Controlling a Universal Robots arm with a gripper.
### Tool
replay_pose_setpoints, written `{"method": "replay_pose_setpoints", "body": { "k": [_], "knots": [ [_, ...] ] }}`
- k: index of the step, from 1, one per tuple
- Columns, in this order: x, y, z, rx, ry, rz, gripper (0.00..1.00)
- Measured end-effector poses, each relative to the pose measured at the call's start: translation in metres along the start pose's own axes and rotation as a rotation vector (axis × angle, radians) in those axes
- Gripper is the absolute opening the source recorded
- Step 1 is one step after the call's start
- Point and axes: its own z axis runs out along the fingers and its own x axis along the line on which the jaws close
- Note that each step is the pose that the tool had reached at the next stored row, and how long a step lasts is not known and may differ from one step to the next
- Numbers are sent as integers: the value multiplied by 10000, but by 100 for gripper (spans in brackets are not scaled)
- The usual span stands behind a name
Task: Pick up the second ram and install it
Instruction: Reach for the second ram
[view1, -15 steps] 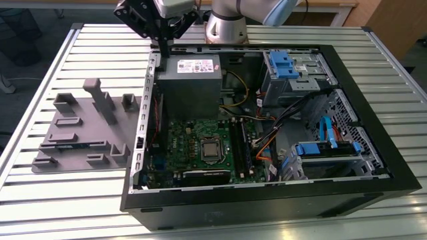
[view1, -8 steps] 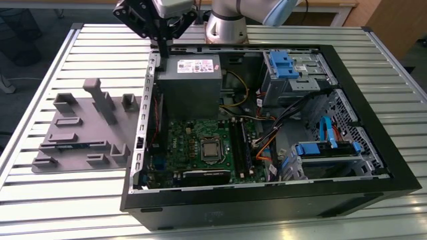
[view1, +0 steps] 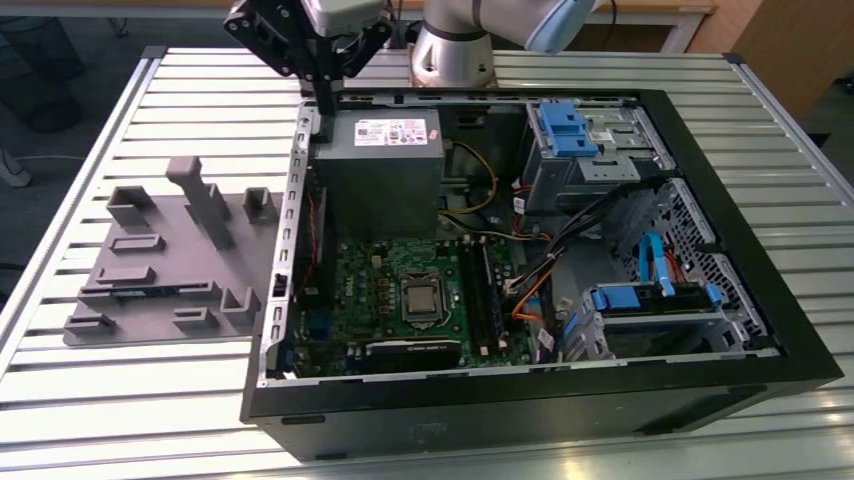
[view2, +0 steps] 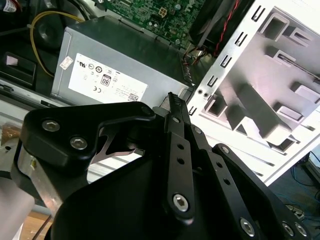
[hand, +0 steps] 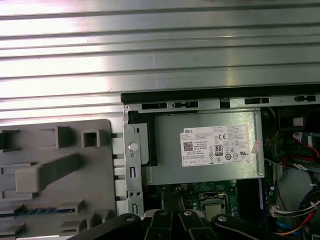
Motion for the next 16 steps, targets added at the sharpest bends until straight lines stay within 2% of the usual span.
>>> {"method": "replay_pose_setpoints", "body": {
  "k": [16],
  "knots": [
    [36, -3, 0, 0, 0, 0, 11]
  ]
}}
